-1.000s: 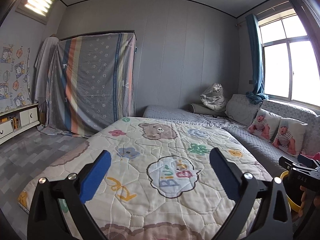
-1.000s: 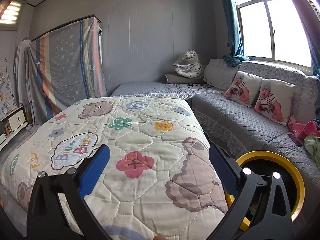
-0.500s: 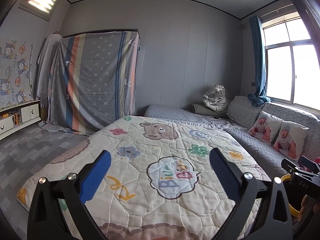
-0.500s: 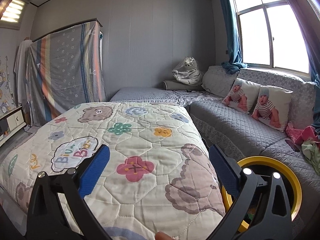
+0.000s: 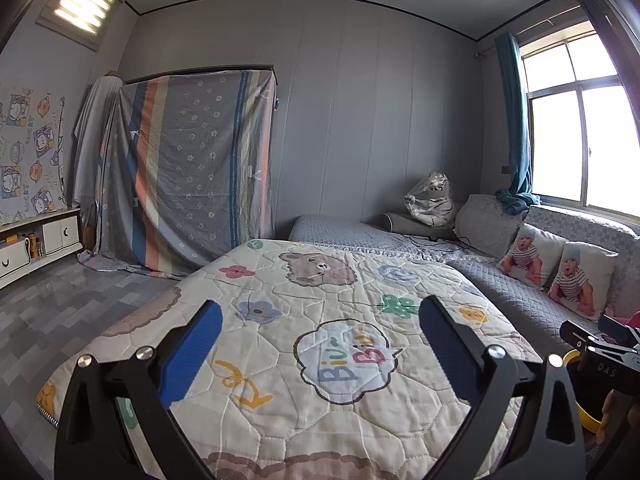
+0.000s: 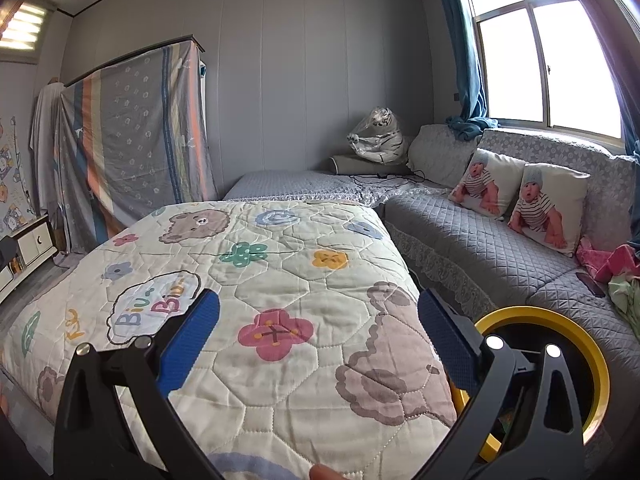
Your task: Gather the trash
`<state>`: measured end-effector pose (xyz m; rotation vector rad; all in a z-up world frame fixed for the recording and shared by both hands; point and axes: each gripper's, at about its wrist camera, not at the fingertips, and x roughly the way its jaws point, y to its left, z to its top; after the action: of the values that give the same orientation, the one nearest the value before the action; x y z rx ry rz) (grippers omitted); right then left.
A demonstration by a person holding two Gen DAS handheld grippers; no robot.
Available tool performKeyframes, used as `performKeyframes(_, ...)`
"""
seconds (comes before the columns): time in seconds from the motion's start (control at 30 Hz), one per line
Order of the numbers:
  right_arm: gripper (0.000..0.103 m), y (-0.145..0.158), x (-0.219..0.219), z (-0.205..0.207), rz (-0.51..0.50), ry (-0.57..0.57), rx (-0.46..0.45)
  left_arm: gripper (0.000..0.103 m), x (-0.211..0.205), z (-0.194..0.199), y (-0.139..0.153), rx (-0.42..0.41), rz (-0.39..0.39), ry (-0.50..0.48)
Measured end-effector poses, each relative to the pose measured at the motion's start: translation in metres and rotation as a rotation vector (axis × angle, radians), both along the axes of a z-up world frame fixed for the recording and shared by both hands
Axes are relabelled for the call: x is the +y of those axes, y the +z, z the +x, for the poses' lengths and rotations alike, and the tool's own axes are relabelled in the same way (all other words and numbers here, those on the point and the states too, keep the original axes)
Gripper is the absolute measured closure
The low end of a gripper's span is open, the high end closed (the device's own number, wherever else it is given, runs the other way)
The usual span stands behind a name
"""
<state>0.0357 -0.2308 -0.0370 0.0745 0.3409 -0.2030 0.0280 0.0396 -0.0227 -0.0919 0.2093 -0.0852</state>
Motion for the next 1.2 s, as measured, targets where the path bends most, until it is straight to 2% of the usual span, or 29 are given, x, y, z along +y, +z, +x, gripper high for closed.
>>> performKeyframes(1.2,0.008,-0.0059,-0.0005,-0.0007,0.025,-0.008,0.007,0.008,-0.001,0.0026,-0.0004,-0.004,-0.003,0.0)
